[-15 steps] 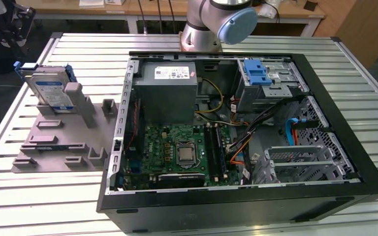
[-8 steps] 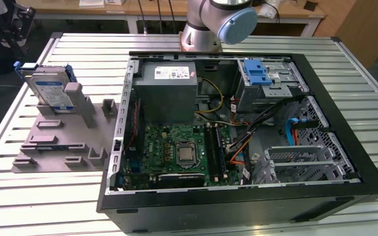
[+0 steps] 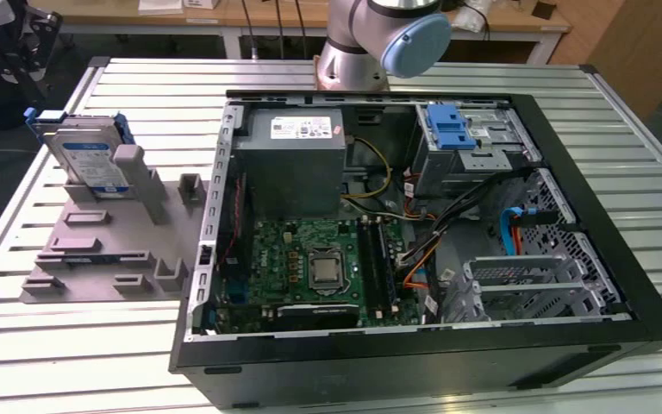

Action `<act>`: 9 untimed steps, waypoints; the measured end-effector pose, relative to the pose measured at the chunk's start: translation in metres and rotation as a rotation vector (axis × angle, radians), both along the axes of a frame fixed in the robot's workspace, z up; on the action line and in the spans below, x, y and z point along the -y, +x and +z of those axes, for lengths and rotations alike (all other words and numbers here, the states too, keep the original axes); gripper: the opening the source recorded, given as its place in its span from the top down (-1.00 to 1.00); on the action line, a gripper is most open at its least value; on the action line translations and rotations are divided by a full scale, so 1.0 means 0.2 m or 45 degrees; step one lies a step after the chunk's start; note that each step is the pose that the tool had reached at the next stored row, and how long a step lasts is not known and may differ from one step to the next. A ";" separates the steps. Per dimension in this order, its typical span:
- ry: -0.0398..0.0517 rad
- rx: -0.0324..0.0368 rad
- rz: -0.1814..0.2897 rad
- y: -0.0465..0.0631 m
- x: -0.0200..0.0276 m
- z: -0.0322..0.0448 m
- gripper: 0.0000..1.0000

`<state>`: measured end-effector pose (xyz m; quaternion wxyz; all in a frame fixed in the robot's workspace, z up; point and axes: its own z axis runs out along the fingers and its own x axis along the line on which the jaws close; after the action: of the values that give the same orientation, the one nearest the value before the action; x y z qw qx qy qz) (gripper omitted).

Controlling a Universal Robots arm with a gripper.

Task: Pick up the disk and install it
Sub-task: 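Pick up the disk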

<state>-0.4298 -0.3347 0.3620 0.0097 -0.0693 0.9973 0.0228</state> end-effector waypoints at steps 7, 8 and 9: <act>0.000 0.0000 0.020 0.00 0.000 0.000 0.79; 0.000 0.0000 0.022 0.00 0.000 0.000 0.79; 0.000 0.0000 0.025 0.00 0.000 0.000 0.79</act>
<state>-0.4298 -0.3346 0.3620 0.0094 -0.0791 0.9966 0.0229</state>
